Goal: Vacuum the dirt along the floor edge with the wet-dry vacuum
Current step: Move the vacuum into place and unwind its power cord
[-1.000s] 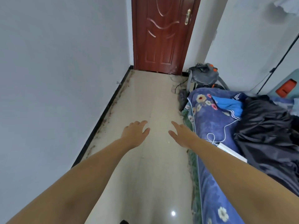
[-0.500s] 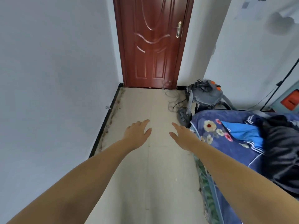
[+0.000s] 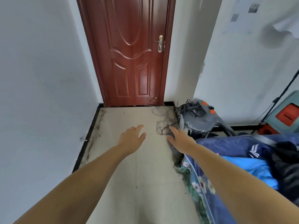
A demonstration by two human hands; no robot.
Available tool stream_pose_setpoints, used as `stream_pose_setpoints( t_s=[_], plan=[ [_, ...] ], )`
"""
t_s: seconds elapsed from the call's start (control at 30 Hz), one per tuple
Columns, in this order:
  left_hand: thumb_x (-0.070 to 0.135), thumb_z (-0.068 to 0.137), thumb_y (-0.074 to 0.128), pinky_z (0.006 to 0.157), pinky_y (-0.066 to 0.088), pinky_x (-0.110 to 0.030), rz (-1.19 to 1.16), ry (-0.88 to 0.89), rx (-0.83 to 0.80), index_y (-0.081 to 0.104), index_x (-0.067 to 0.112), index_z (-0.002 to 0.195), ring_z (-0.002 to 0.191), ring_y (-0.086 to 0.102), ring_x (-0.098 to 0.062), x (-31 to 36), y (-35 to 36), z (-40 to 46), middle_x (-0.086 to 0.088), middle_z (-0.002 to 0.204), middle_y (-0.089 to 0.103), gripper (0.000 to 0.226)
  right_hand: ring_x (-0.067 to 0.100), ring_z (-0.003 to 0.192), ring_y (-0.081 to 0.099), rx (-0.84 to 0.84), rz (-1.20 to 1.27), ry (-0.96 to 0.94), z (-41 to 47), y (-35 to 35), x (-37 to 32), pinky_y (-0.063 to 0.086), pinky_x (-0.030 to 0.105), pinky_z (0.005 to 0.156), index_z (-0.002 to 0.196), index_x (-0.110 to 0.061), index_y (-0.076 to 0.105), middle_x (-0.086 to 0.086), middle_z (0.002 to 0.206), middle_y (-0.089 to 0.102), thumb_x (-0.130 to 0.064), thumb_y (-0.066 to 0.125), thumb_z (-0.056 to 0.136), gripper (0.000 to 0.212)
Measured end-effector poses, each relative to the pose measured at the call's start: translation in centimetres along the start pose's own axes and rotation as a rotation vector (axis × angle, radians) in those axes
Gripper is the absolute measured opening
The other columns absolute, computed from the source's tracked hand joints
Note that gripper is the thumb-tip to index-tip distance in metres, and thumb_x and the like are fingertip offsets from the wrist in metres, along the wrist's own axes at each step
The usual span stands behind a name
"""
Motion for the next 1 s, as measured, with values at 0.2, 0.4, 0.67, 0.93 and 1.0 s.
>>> stream_pose_setpoints(
  t_s=[0.2, 0.4, 0.67, 0.93, 1.0],
  plan=[
    [0.042, 0.102, 0.029, 0.106, 0.036, -0.042, -0.002, 0.025, -0.046, 0.027, 0.024, 0.149, 0.127, 0.042, -0.027, 0.7, 0.6, 12.9, -0.01, 0.14, 0.046, 0.05, 0.034, 0.123, 0.047, -0.02, 0.036, 0.051, 10.5, -2.6, 4.1, 0.044, 0.046, 0.095, 0.152, -0.022, 0.018, 0.014, 0.142, 0.042, -0.044, 0.032, 0.102, 0.056],
    [0.04, 0.102, 0.031, 0.103, 0.036, -0.038, -0.005, 0.129, -0.113, 0.029, 0.025, 0.147, 0.127, 0.042, -0.028, 2.7, 3.1, 27.9, -0.01, 0.138, 0.046, 0.048, 0.035, 0.126, 0.044, -0.014, 0.04, 0.221, 21.3, -3.8, 12.0, 0.042, 0.049, 0.099, 0.152, -0.025, 0.017, 0.014, 0.143, 0.04, -0.046, 0.03, 0.102, 0.056],
    [0.038, 0.102, 0.033, 0.104, 0.036, -0.038, 0.097, 0.38, -0.294, 0.031, 0.022, 0.147, 0.128, 0.042, -0.029, 7.5, 6.3, 46.1, -0.009, 0.141, 0.046, 0.048, 0.036, 0.131, 0.039, 0.003, 0.189, 0.491, 32.3, -6.6, 21.4, 0.038, 0.047, 0.103, 0.153, -0.022, 0.018, 0.013, 0.15, 0.032, -0.039, 0.033, 0.102, 0.055],
    [0.042, 0.101, 0.032, 0.098, 0.041, -0.04, 0.189, 0.589, -0.474, 0.032, 0.025, 0.146, 0.123, 0.047, -0.027, 15.4, 14.5, 59.1, -0.007, 0.136, 0.049, 0.048, 0.034, 0.127, 0.042, 0.01, 0.358, 0.705, 38.6, -5.8, 31.9, 0.04, 0.049, 0.101, 0.152, -0.023, 0.017, 0.014, 0.146, 0.037, -0.044, 0.031, 0.101, 0.057],
    [0.042, 0.101, 0.032, 0.098, 0.041, -0.04, 0.195, 0.619, -0.497, 0.031, 0.024, 0.147, 0.123, 0.046, -0.026, 17.3, 16.3, 62.2, -0.007, 0.135, 0.05, 0.049, 0.034, 0.126, 0.045, 0.02, 0.42, 0.766, 40.1, -5.9, 34.6, 0.041, 0.047, 0.1, 0.153, -0.023, 0.018, 0.014, 0.144, 0.039, -0.044, 0.032, 0.101, 0.057]
  ],
)
Point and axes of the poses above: each hand's wrist, its own z-axis towards the middle knuckle, its own y-axis out of the palm, x = y × z, the point moved 10 cm from there along z, towards the middle knuckle
